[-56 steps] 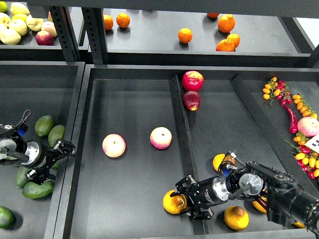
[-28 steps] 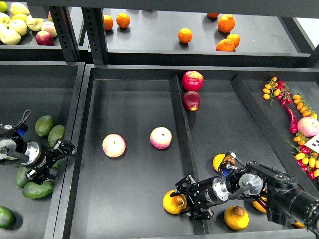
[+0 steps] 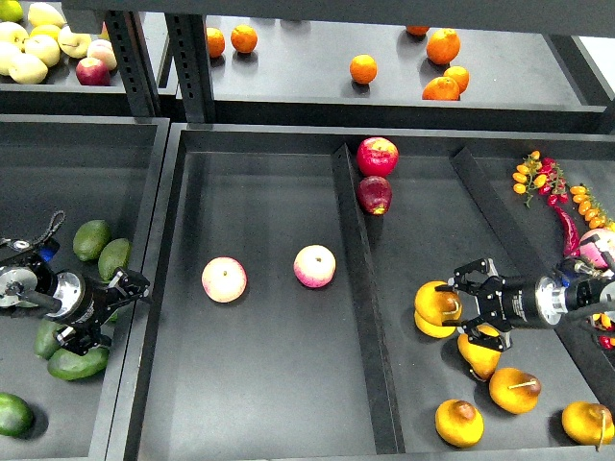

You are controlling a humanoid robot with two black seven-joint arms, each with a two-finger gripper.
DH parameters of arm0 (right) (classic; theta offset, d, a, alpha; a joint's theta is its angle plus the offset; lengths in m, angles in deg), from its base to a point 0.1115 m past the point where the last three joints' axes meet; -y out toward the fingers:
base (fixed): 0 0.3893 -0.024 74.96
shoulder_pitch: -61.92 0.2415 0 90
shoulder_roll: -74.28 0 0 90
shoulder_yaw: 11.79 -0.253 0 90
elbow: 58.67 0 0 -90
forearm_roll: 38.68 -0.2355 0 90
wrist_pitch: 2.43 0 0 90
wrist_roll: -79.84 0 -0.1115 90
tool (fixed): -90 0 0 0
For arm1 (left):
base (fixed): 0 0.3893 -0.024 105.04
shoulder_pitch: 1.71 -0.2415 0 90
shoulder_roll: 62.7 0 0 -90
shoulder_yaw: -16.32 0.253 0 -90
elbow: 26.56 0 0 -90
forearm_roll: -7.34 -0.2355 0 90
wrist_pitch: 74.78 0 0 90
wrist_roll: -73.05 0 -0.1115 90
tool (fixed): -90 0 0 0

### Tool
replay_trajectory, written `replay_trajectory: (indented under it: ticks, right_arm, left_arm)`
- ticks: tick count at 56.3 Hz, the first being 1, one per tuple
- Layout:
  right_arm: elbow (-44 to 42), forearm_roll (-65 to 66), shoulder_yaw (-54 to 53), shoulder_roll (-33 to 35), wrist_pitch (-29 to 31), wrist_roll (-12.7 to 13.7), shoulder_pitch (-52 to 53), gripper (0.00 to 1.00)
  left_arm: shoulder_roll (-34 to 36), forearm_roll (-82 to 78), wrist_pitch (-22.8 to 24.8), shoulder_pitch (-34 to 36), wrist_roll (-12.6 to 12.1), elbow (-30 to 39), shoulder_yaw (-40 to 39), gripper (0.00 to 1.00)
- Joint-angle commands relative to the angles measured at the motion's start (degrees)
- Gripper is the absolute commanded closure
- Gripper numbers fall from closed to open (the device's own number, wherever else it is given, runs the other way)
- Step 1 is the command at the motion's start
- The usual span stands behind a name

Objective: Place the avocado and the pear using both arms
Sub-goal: 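Carry the pear into the pear bin and open the right gripper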

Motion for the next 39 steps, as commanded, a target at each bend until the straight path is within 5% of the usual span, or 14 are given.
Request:
replay_trajectory:
  ticks: [1, 39]
  right_arm:
    - [-1.3, 0.2, 0.0, -0.1, 0.0, 0.0, -1.7, 0.98]
    - [-6.8, 1.6, -0.2, -2.3, 0.0, 0.0, -6.7, 0.97]
  left_arm:
    - [0.1, 0.1, 0.0, -0.1, 0.0, 0.0, 0.0, 0.00]
    - [0.0, 0.1, 0.0, -0.1, 0.0, 0.1, 0.0, 0.00]
